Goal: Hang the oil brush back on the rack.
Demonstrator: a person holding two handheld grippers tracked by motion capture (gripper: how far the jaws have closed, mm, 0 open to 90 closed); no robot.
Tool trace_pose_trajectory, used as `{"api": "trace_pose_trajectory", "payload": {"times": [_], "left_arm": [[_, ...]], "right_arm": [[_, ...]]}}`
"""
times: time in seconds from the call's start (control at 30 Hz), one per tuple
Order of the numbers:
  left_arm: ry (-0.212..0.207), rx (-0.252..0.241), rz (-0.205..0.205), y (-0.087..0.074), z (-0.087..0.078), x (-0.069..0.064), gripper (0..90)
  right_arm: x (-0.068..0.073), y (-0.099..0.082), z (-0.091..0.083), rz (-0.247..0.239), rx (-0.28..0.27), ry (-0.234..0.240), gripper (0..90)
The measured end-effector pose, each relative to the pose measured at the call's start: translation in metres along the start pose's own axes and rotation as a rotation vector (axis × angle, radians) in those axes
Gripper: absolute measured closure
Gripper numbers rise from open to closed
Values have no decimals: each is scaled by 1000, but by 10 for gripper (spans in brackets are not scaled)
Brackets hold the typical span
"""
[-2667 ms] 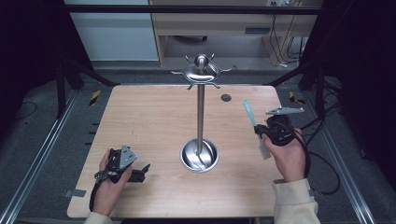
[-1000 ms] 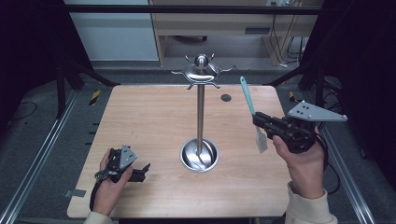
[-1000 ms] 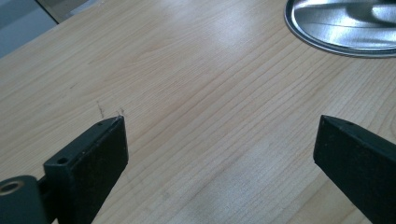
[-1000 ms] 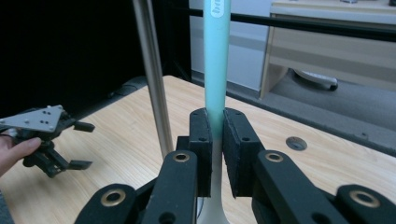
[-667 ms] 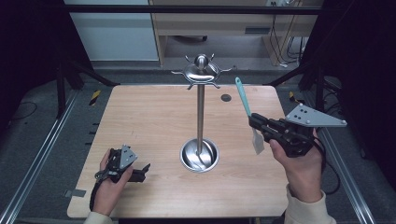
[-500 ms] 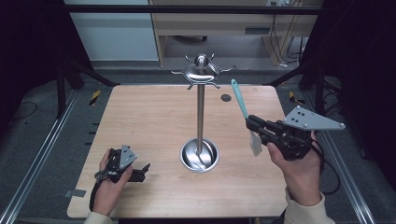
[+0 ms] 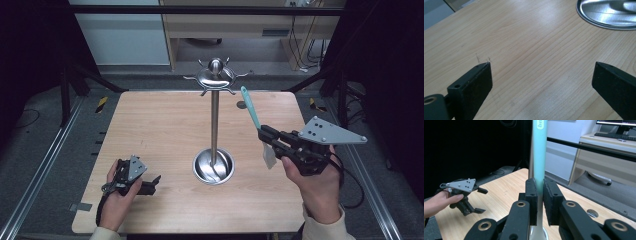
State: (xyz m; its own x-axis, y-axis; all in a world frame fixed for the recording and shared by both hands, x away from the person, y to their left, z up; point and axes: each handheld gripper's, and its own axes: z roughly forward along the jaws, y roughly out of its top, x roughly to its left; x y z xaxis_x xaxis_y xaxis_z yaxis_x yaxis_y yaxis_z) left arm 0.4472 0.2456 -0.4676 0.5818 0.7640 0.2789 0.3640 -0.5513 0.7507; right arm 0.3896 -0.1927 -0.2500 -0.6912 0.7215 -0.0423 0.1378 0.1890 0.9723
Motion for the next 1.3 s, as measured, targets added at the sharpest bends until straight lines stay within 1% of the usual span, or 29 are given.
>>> {"api": "trace_pose_trajectory", "payload": {"times": [0.3, 0.47, 0.57, 0.67, 0.93, 1.3], "left_arm": [[-1, -1, 0, 0, 0, 0, 26], [-5, 3, 7, 1, 1, -1, 26], [-6, 0, 3, 0, 1, -2, 26], [-5, -2, 1, 0, 1, -1, 26], [-8, 0, 2, 0, 2, -2, 26], [-9, 3, 7, 0, 2, -2, 26]], "right_arm": [[5, 1, 3, -18, 13, 23, 825], [6, 1, 4, -19, 22, 22, 824], [6, 0, 6, -23, 29, 22, 825], [6, 0, 6, -16, 34, 19, 824], [5, -2, 11, -4, 25, 22, 824], [6, -5, 18, -6, 28, 14, 824]]}}
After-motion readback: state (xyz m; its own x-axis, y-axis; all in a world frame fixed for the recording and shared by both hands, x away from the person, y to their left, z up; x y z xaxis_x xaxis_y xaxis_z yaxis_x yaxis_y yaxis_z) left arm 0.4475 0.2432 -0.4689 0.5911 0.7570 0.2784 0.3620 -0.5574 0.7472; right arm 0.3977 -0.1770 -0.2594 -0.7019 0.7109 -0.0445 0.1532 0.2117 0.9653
